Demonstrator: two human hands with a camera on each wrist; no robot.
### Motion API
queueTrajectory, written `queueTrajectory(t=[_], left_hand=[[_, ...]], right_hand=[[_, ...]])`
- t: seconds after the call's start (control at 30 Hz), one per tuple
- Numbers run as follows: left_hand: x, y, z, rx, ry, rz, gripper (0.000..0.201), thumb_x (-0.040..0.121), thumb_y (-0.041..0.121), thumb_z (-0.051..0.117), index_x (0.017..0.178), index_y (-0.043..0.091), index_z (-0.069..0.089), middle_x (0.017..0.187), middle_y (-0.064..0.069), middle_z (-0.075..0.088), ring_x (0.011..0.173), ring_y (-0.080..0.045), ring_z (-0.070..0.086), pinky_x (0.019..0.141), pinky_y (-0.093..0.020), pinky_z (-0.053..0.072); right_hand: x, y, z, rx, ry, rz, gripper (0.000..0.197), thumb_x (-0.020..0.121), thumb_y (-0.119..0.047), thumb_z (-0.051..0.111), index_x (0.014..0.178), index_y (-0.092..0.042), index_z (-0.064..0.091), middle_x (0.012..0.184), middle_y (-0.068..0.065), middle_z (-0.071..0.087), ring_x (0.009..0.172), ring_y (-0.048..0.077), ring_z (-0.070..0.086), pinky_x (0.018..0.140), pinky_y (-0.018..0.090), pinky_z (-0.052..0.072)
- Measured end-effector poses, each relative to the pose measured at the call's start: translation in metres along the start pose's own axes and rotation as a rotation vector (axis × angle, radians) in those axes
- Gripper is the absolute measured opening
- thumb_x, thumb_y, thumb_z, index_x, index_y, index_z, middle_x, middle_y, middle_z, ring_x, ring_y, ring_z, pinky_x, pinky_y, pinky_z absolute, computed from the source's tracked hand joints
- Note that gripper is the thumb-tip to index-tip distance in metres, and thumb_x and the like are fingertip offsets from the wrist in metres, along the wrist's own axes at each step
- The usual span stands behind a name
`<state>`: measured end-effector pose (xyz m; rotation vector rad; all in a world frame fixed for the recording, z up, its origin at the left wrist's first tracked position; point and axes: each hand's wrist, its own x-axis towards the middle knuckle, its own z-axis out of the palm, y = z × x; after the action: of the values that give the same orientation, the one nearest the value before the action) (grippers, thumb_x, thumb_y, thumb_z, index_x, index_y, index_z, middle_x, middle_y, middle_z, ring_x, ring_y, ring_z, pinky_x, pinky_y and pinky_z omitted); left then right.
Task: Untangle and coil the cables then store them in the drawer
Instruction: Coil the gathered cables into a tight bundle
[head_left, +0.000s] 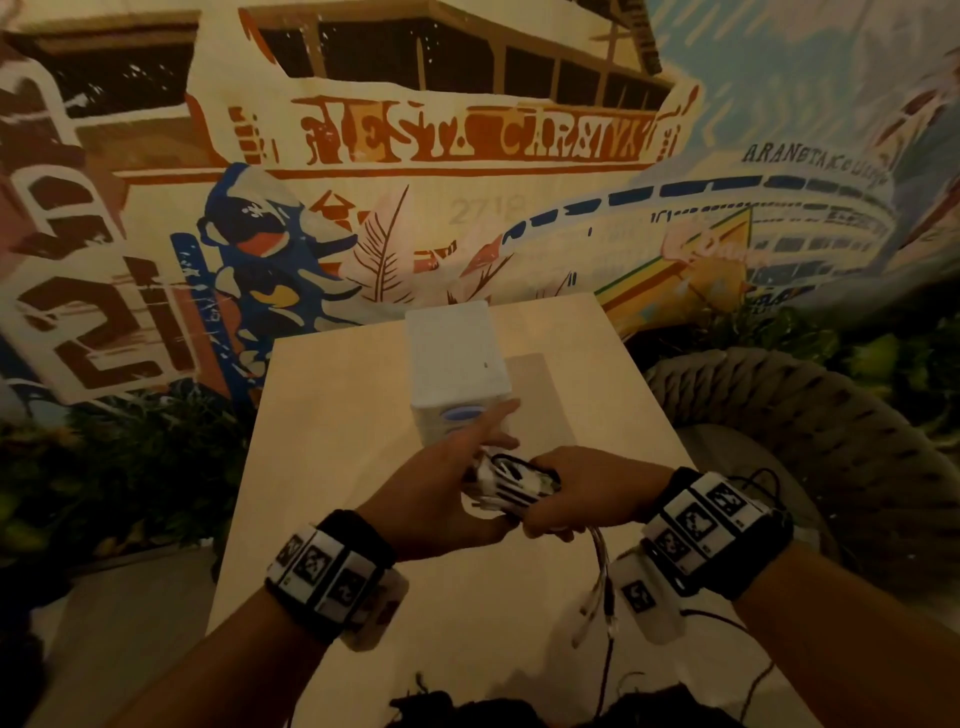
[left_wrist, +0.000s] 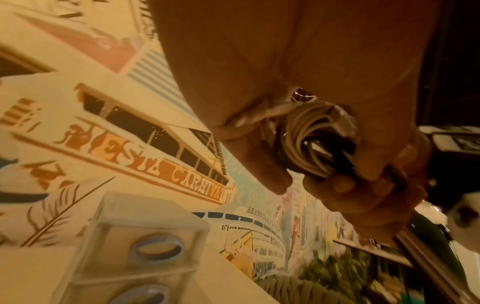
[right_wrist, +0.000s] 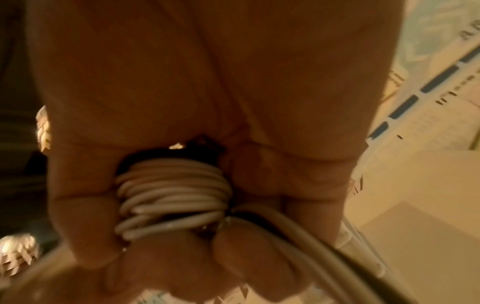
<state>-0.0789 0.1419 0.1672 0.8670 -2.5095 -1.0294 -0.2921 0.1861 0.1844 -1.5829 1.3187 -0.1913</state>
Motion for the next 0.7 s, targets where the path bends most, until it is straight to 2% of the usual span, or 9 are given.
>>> queueTrajectory(t=[0.07,0.13,0.23,0.3,0.37,0.5,0.53,0.6,0.7], left_hand=[[-0.002,-0.004,-0.004,-0.131,0.028,0.016,0.114,0.077,0.030,0.088,0.159,0.041,0.010,0.146,0.015,0.050,0.124,-0.002,0.058,0.099,-0.032,0.055],[-0.003,-0.008,-0.007,-0.264,0.041,-0.002,0.118,0.075,0.028,0.090,0.159,0.043,0.008,0.151,0.012,0.046,0.125,-0.006,0.060,0.100,-0.036,0.055],[-0.003,-0.011,-0.008,-0.542,0.047,-0.076,0.116,0.071,0.040,0.091,0.157,0.048,0.014,0.155,0.003,0.043,0.131,-0.015,0.058,0.104,-0.046,0.052],[-0.002,-0.011,-0.004,-0.639,0.084,-0.105,0.112,0.069,0.046,0.090,0.157,0.042,0.020,0.153,-0.001,0.046,0.130,-0.017,0.058,0.102,-0.044,0.053],[-0.001,-0.010,0.000,-0.723,0.122,-0.118,0.105,0.072,0.042,0.089,0.156,0.033,0.028,0.147,-0.002,0.054,0.127,-0.018,0.060,0.098,-0.038,0.055],[-0.001,-0.009,0.008,-0.854,0.134,-0.079,0.098,0.073,0.043,0.088,0.153,0.019,0.037,0.144,-0.010,0.057,0.131,-0.032,0.057,0.104,-0.049,0.051],[0.000,-0.007,0.010,-0.849,0.141,-0.056,0.096,0.074,0.039,0.088,0.153,0.018,0.037,0.144,-0.010,0.057,0.131,-0.031,0.057,0.104,-0.048,0.051],[0.002,0.000,0.014,-0.833,0.162,-0.004,0.090,0.076,0.031,0.087,0.150,0.016,0.039,0.143,-0.008,0.058,0.132,-0.028,0.057,0.102,-0.045,0.052],[0.009,0.007,0.012,-0.880,0.211,0.025,0.074,0.075,0.038,0.088,0.133,0.005,0.055,0.144,-0.011,0.058,0.136,-0.031,0.053,0.104,-0.053,0.050]], right_hand=[[-0.001,0.002,-0.002,0.039,0.014,-0.028,0.015,0.085,-0.023,0.074,0.093,-0.011,0.070,0.066,0.001,0.065,0.060,0.014,0.060,0.065,0.031,0.052],[-0.001,0.002,-0.002,0.072,0.027,-0.059,0.009,0.085,-0.020,0.074,0.089,-0.015,0.069,0.064,-0.002,0.065,0.059,0.013,0.060,0.064,0.029,0.051],[0.001,0.005,0.001,0.107,0.052,-0.098,0.011,0.084,-0.019,0.075,0.090,-0.017,0.067,0.066,-0.001,0.067,0.060,0.013,0.061,0.065,0.031,0.053],[0.004,0.006,0.003,0.091,0.080,-0.133,0.015,0.084,-0.021,0.076,0.094,-0.015,0.067,0.076,0.010,0.070,0.065,0.016,0.063,0.069,0.033,0.054],[0.005,0.006,0.005,0.083,0.107,-0.165,0.014,0.084,-0.021,0.076,0.094,-0.014,0.067,0.082,0.015,0.071,0.068,0.018,0.065,0.070,0.032,0.054],[0.005,0.003,0.006,0.109,0.170,-0.219,0.013,0.087,-0.018,0.074,0.098,-0.013,0.069,0.083,0.015,0.071,0.072,0.026,0.067,0.071,0.037,0.055],[0.005,0.002,0.007,0.124,0.163,-0.235,0.011,0.088,-0.018,0.073,0.098,-0.015,0.069,0.081,0.012,0.072,0.071,0.025,0.067,0.070,0.037,0.055],[0.004,-0.002,0.010,0.181,0.133,-0.263,0.011,0.091,-0.016,0.071,0.097,-0.024,0.069,0.076,0.004,0.070,0.068,0.017,0.065,0.066,0.031,0.054],[0.002,-0.011,0.014,0.303,0.089,-0.333,0.042,0.090,-0.002,0.067,0.091,-0.044,0.066,0.076,-0.002,0.066,0.068,0.015,0.063,0.064,0.026,0.053]])
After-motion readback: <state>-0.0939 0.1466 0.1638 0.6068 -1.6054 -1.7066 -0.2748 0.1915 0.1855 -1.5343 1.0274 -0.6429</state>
